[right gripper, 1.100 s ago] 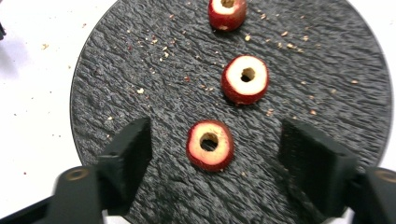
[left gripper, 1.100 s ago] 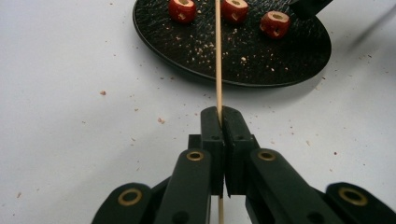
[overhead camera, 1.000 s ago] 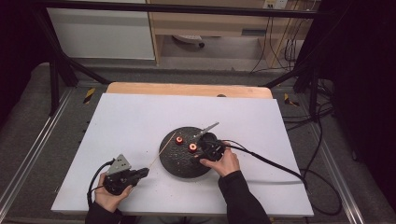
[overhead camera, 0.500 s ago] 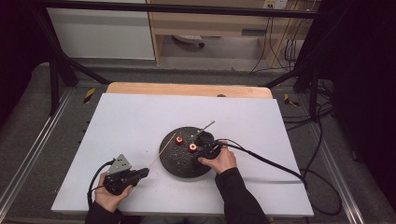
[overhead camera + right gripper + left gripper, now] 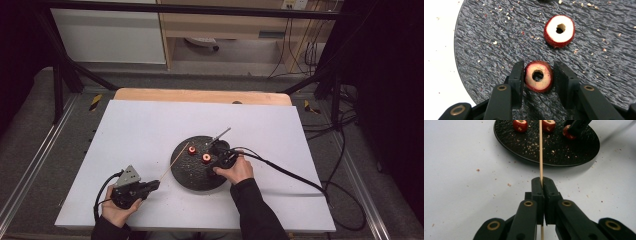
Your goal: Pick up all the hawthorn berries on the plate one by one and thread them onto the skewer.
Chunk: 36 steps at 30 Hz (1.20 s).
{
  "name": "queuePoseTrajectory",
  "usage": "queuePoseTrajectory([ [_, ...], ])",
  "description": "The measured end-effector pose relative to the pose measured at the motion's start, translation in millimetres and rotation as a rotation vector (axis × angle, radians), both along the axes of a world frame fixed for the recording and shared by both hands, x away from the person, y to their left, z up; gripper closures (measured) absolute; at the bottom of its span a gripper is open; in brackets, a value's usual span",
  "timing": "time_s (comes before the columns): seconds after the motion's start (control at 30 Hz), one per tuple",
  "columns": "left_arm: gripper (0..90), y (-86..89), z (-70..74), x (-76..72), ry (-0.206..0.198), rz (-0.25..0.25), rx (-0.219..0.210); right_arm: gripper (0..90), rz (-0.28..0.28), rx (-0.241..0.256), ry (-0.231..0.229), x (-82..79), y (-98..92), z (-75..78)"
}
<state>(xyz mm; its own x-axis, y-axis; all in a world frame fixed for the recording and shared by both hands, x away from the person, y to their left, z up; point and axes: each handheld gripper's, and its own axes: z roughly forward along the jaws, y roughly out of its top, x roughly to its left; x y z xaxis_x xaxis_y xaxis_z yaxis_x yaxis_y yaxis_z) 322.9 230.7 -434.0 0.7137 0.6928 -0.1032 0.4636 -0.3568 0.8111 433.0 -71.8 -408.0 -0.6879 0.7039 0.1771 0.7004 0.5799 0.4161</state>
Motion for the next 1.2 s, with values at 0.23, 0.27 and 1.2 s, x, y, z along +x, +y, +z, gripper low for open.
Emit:
queuePoseTrajectory([
  [0.23,88.2,-0.6,0.2,-0.6,-0.002,-0.001,0.002,62.5,-0.019,0.044,-0.015,-2.2,-4.9,11.4],
  [0.27,88.2,-0.6,0.3,-0.8,-0.003,-0.001,0.001,62.5,-0.024,0.047,-0.018,-2.8,-5.8,13.6],
  [1.2,88.2,-5.7,-0.1,-2.9,-0.009,-0.004,-0.002,62.7,-0.124,0.357,-0.21,-27.7,-46.3,25.9],
])
